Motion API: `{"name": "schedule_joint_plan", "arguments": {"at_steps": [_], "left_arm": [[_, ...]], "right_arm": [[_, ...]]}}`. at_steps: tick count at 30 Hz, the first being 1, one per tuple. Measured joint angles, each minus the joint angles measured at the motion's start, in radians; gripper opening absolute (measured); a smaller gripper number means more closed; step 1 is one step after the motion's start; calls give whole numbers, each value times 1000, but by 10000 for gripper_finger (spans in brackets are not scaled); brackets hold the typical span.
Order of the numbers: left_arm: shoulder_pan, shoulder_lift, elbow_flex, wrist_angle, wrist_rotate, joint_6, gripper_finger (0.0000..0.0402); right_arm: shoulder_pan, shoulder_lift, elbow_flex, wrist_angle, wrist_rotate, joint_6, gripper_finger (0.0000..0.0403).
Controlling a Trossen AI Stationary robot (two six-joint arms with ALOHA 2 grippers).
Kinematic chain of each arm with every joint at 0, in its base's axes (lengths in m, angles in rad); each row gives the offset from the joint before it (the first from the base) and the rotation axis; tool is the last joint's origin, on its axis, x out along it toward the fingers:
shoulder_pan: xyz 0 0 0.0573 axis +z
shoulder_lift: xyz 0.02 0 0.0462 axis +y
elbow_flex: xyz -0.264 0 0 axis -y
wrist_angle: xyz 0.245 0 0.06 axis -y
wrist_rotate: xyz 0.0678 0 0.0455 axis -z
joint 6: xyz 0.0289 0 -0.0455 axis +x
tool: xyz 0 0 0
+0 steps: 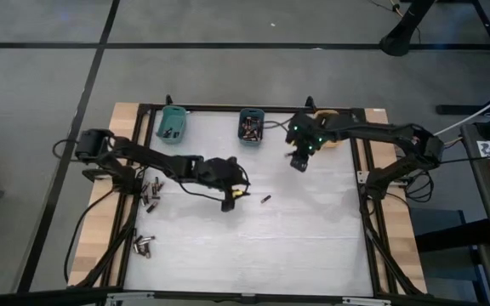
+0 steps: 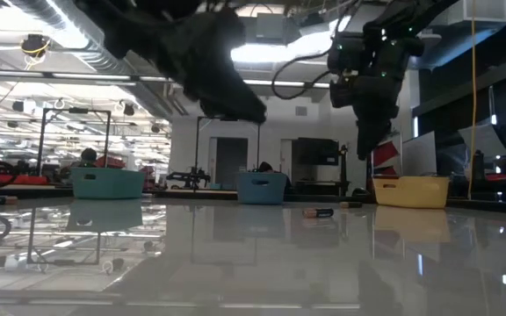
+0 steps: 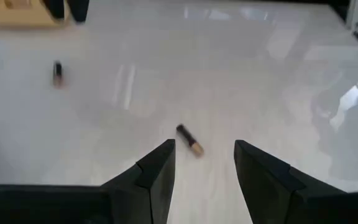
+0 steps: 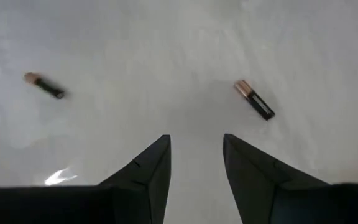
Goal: Sort batteries
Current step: Put the brown battery into the green bin
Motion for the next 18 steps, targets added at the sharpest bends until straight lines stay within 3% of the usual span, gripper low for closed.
{"name": "schedule_joint_plan", "arguments": {"at_steps": [3,8,14,18], "left_arm": [[3,39,0,3,-3,-36,155],[6,105,0,34,-4,-59,155],[14,170,5,131,-5,-331,155],[-41,215,78,133,-106,-345,155]], "right_arm": [[62,0,0,-3,71,75,147],[149,0,0,-57,70,138,147],[262,0,3,-148,98,220,147],[316,0,4,-145,194,221,147]]}}
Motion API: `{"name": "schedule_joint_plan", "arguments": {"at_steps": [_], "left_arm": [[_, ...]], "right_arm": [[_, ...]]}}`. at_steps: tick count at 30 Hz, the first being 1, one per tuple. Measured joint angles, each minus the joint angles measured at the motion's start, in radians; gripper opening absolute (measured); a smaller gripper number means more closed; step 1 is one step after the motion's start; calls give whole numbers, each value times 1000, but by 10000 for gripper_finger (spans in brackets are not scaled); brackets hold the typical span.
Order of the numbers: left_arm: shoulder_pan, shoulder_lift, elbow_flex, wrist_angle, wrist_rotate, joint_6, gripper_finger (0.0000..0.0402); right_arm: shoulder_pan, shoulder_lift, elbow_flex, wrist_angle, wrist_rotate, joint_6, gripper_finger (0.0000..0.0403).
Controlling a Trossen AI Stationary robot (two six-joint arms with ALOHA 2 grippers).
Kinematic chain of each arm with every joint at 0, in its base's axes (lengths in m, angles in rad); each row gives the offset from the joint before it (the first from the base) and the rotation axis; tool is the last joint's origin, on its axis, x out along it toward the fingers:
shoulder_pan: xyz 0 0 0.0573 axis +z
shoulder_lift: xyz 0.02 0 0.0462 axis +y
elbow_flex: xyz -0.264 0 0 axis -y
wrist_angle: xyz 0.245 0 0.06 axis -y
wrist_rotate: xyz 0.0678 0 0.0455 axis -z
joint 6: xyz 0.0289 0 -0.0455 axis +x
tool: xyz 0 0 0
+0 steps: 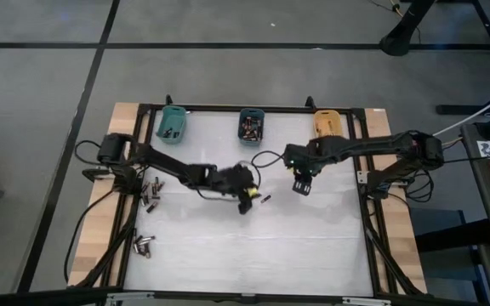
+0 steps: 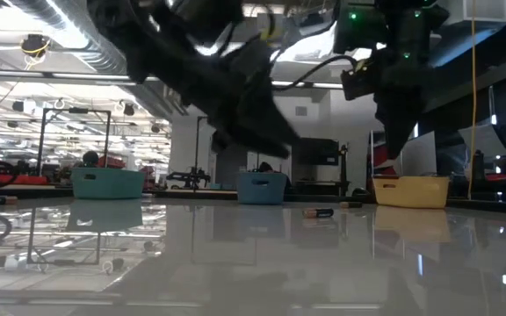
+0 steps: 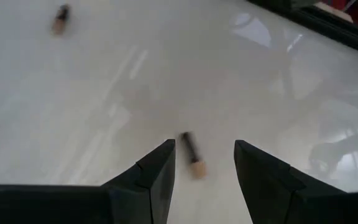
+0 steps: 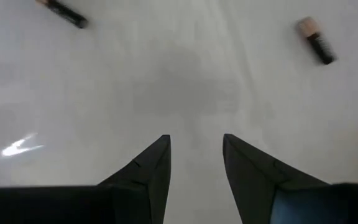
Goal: Sort batteries
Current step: Put the brown battery into the green bin
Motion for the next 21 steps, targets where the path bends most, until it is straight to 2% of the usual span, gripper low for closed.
{"name": "schedule_joint_plan", "arguments": {"at_steps": [4,6,13,21], "left_arm": [[-54,69,97,-83,-167,-20,155],[-59,99,145,-146,-211,-47,155],[-75,214,280,-239,-233,-113,155],[-99,310,315,-236,-257,-219,155]], "right_arm": [[21,-2,0,-39,35,-10,147],[32,-12,0,-80,38,-17,147],[63,-74,-3,-94,92,-66,147],[61,-154,-3,-106,109,-93,147]]}}
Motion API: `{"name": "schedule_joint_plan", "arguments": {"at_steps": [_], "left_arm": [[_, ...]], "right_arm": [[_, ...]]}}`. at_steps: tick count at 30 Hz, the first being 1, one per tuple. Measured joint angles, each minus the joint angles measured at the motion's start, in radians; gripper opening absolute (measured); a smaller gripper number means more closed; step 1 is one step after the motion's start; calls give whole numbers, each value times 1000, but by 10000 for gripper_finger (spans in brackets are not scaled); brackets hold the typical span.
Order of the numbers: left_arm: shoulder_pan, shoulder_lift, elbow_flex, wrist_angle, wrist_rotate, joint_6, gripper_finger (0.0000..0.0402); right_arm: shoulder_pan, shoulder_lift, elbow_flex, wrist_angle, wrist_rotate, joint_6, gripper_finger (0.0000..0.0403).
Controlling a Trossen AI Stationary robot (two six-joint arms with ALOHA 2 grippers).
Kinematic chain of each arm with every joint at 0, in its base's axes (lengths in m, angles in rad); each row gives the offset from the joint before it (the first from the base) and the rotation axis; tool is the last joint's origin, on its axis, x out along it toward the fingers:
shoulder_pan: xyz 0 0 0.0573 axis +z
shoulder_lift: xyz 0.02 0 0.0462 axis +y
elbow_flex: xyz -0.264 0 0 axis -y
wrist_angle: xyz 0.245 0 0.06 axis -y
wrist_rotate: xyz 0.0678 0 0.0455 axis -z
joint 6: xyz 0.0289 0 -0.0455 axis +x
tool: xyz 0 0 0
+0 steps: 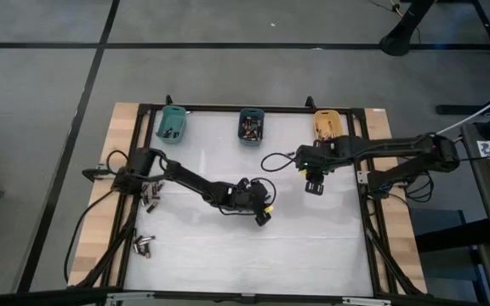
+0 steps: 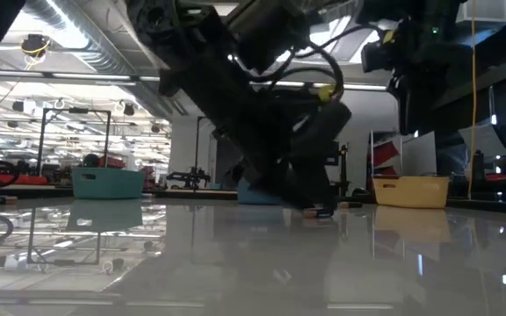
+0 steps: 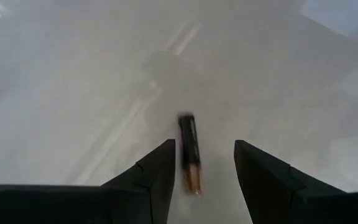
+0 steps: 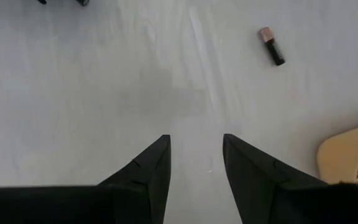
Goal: Sort batteries
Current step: Put the brown battery into the green bin
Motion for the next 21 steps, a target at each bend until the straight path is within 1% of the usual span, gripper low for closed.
{"name": "schedule_joint_plan", "arguments": {"at_steps": [4,6,8,11,14,15,18,21], "left_arm": [[-15,29,3,-7,-43,-30,154],[-29,42,5,-14,-71,-13,144],[-45,46,6,-34,-107,13,122],[-62,47,6,-67,-157,12,77],[-66,47,5,-82,-168,2,27],[-66,47,5,-86,-168,-15,21],[-62,47,3,-88,-166,-60,22],[-59,48,2,-87,-166,-65,32]], "right_arm": [[0,-23,0,1,4,-1,147],[0,-29,0,1,6,-1,147],[0,-33,0,-1,11,-1,147],[0,-34,0,1,11,-1,147],[0,-34,0,1,11,3,147],[0,-34,0,1,11,4,147],[0,-34,0,1,11,15,147],[0,-34,0,2,11,31,147]]}}
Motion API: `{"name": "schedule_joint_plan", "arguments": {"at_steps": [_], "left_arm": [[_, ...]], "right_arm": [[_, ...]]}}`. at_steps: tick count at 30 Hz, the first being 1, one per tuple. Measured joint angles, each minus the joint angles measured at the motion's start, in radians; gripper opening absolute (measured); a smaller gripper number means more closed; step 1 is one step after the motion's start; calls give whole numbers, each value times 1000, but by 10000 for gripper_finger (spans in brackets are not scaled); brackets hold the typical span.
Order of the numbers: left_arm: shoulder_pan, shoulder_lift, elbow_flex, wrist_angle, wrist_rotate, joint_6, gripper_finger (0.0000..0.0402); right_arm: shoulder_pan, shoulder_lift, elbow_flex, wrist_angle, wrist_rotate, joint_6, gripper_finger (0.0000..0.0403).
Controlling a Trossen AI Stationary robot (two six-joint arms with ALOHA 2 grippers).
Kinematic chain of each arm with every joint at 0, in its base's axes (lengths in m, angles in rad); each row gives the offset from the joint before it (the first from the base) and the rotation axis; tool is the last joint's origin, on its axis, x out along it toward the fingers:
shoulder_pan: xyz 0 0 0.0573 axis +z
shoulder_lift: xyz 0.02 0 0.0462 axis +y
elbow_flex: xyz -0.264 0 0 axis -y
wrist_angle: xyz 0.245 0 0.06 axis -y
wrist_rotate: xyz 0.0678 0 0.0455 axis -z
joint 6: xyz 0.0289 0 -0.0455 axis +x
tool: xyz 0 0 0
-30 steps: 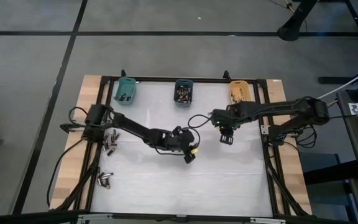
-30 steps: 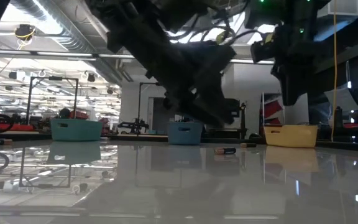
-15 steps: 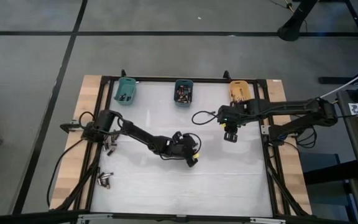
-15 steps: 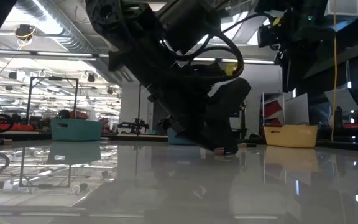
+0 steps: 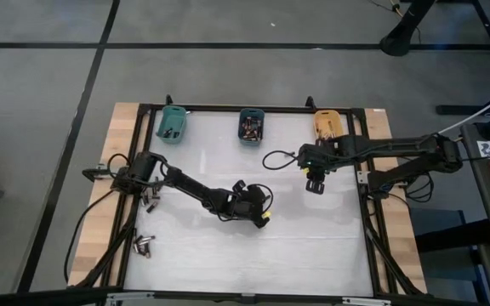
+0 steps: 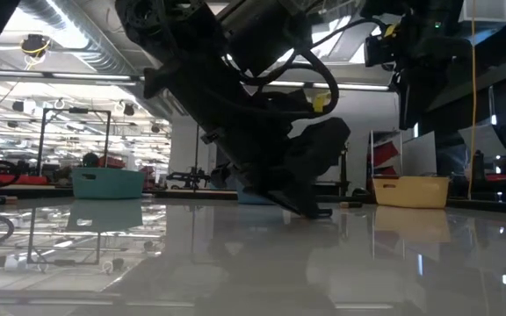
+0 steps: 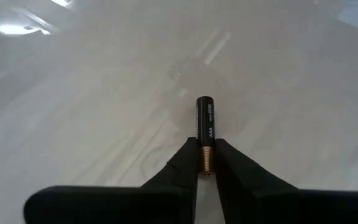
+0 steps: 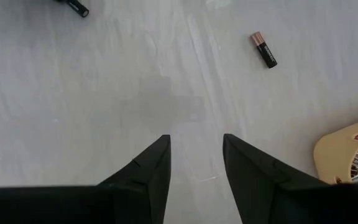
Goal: Sort batteries
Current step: Put the brown battery into the green bin
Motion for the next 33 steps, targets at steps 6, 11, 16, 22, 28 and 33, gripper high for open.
{"name": "schedule_joint_plan", "arguments": {"at_steps": [6,11,16,22,28,33], "left_arm": [[-4,-40,-8,44,13,40,20],[-10,-144,-8,-28,8,94,20],[-6,-250,-8,-189,-59,90,21],[3,-385,-6,-498,-153,16,21],[39,-523,-7,-824,-169,-144,26],[82,-672,-6,-1050,-166,-175,27]], "right_arm": [[0,0,0,0,0,27,147],[0,0,0,0,-1,42,147],[0,0,0,1,-1,60,147],[-1,0,0,20,-1,88,147],[-1,0,0,75,-1,136,146],[-1,0,0,151,0,177,147]]}}
